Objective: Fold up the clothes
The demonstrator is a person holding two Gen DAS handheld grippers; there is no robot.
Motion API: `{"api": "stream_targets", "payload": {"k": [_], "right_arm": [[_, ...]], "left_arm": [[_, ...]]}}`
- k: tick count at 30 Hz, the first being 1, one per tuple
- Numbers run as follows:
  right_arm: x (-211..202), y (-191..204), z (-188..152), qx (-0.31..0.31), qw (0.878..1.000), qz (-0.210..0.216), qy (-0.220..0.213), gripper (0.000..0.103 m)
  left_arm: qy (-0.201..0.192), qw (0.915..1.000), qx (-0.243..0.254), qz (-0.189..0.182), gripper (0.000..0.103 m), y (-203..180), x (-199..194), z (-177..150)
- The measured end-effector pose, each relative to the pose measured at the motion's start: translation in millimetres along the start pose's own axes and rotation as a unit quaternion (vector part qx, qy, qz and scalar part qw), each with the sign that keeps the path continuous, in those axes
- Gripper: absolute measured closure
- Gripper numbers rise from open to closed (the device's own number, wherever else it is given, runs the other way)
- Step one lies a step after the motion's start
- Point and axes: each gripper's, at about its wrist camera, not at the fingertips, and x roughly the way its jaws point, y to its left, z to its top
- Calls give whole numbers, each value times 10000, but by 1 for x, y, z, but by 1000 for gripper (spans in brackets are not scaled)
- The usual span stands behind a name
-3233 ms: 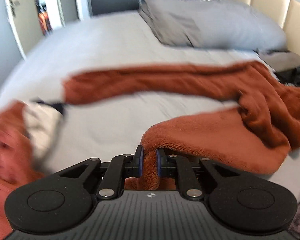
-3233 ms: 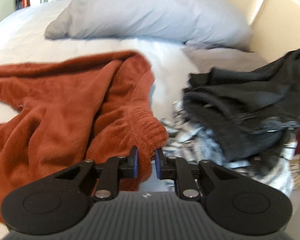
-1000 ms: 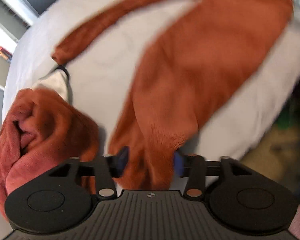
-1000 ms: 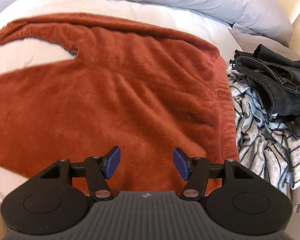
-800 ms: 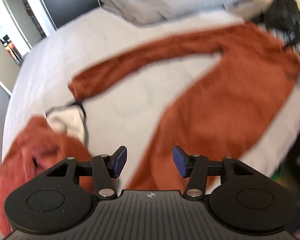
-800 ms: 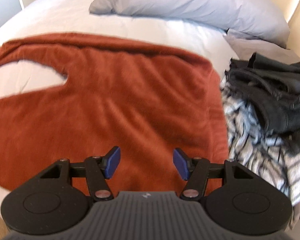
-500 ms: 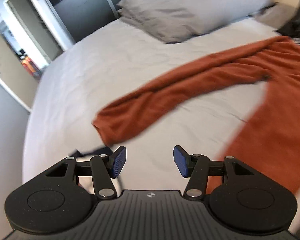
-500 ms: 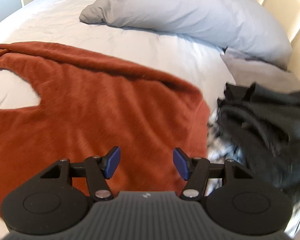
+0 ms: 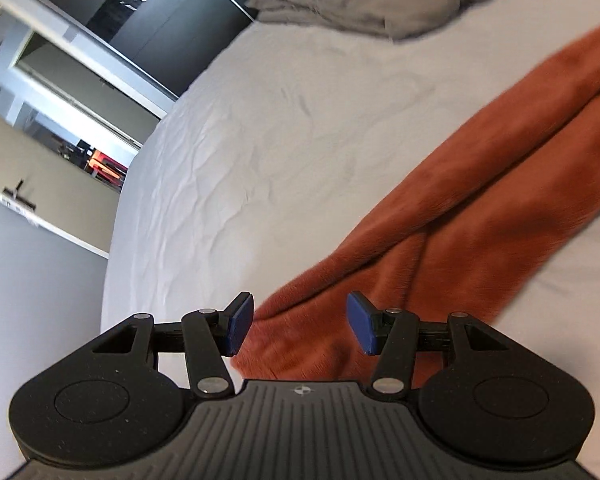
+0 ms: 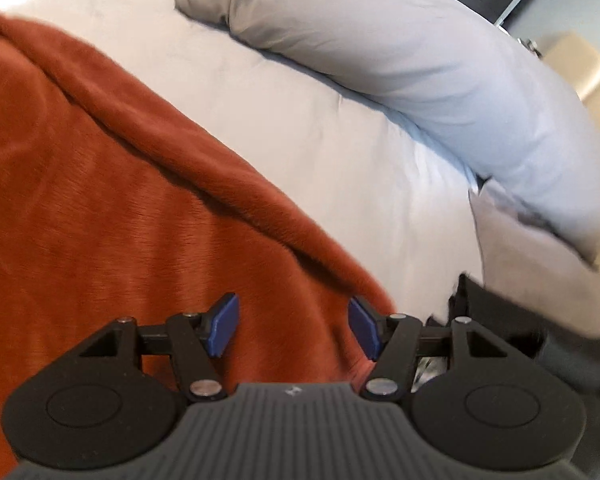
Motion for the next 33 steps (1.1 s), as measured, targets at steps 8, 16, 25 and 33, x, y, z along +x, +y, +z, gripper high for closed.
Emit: {"api": "stream_targets", "payload": {"k": [8,16,25,33], "right_arm": [[40,-14,16,-345,9991,-180,172,40],[70,-5,21,-398,9982,-92,433,74],[30,-21,24,19,9985,-530,107,95],[-63,-33,26,418,9958,-747,-329,95]], "left_arm": [[188,9986,493,92,53,2,56,-3],[314,9973,652,129,59,-11,91,-7],[371,9989,195,208,99,3,46,-10],[-14,9972,-687,285,99,58,-75,-35]]}}
